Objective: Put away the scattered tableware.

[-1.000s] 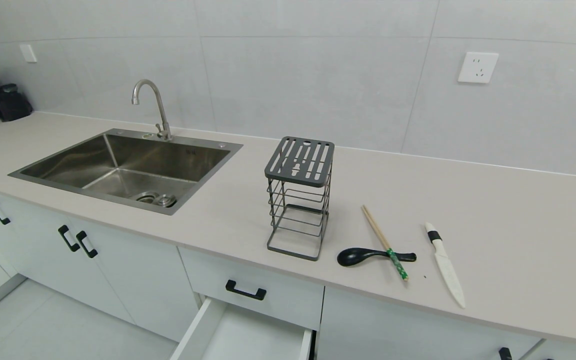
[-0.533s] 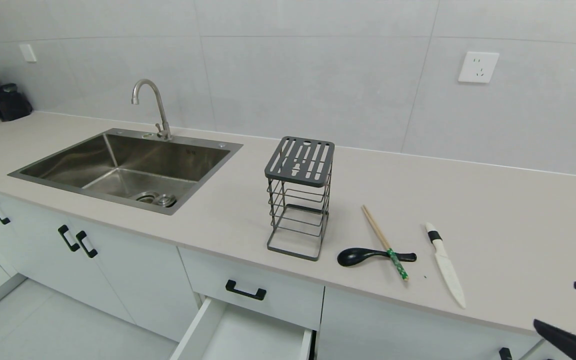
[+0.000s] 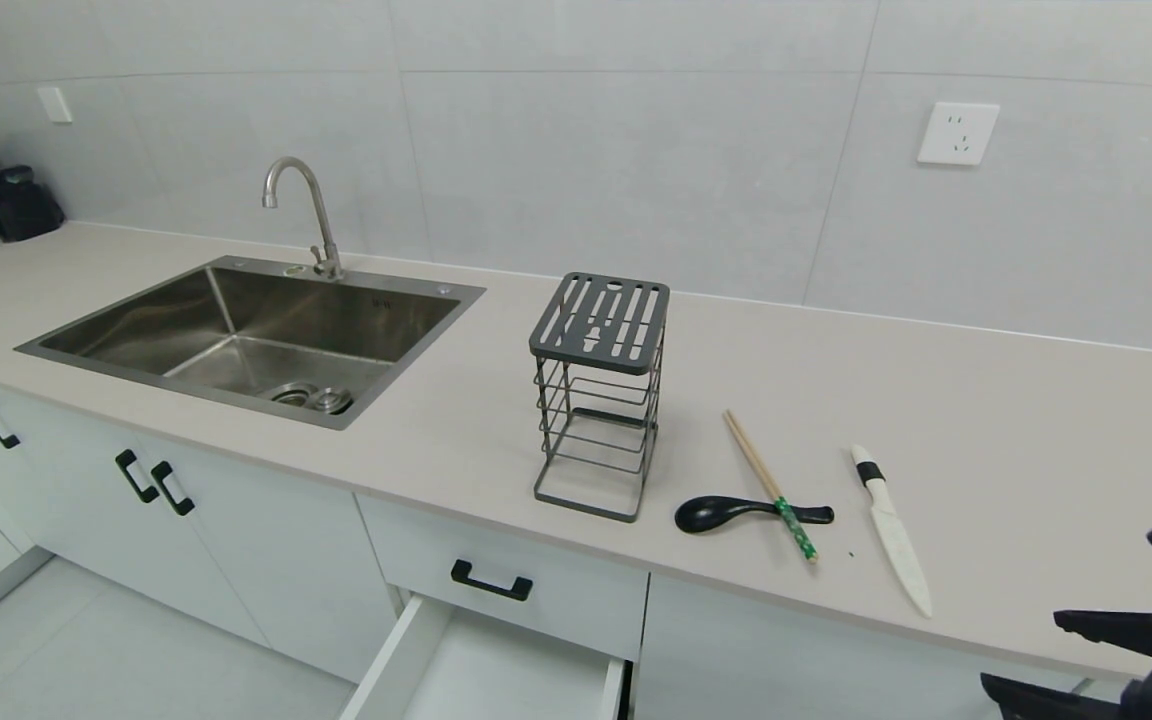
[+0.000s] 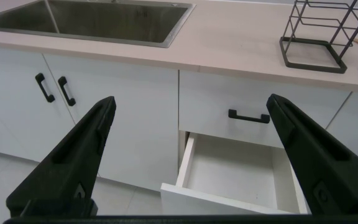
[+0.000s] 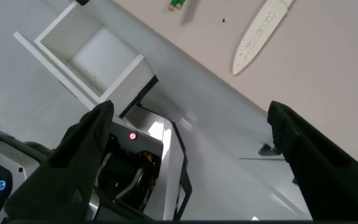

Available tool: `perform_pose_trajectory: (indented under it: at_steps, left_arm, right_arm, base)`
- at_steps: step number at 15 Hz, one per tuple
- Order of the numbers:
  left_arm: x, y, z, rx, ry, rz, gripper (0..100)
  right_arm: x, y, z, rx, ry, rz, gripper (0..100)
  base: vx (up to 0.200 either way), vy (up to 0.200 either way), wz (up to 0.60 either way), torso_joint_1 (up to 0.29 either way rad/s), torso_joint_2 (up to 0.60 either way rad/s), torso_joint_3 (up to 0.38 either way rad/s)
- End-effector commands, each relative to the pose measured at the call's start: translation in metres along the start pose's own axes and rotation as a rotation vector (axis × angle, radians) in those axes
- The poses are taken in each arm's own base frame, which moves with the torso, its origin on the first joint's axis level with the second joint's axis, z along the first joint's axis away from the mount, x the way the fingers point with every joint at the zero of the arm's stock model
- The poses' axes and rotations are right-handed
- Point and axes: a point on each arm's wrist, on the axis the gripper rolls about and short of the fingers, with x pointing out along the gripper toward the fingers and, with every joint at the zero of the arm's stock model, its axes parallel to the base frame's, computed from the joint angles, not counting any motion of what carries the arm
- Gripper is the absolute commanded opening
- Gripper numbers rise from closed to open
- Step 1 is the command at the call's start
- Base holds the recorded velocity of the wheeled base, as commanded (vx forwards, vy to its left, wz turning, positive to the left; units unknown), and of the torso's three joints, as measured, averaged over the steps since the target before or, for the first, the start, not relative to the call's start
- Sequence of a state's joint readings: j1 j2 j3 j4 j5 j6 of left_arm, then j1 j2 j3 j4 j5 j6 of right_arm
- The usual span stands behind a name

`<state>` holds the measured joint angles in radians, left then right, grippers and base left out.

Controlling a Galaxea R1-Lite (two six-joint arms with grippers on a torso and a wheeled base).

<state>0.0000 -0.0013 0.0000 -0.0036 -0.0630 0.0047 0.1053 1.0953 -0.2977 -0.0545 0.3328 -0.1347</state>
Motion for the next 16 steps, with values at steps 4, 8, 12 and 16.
perform_pose_trajectory:
  at_steps: [4,8,12,16]
  left_arm:
    - [0.0,0.0,0.0,0.0,0.0,0.0,100]
    - [0.0,0.0,0.0,0.0,0.0,0.0,100]
    - [0.0,0.0,0.0,0.0,0.0,0.0,100]
    - [0.0,0.0,0.0,0.0,0.0,0.0,100]
  right_arm:
    - [0.032,-0.002,0.025,0.048,0.084,0.026,100]
    - [0.059,0.025,0.059,0.095,0.076,0.009,100]
    - [0.087,0.038,0.06,0.053,0.126,-0.013,100]
    - [0.104,0.042,0.059,0.028,0.166,-0.057,100]
  base:
    - [0.0,0.0,0.0,0.0,0.0,0.0]
    - [0.0,0.0,0.0,0.0,0.0,0.0]
    - [0.0,0.0,0.0,0.0,0.0,0.0]
    - [0.0,0.0,0.0,0.0,0.0,0.0]
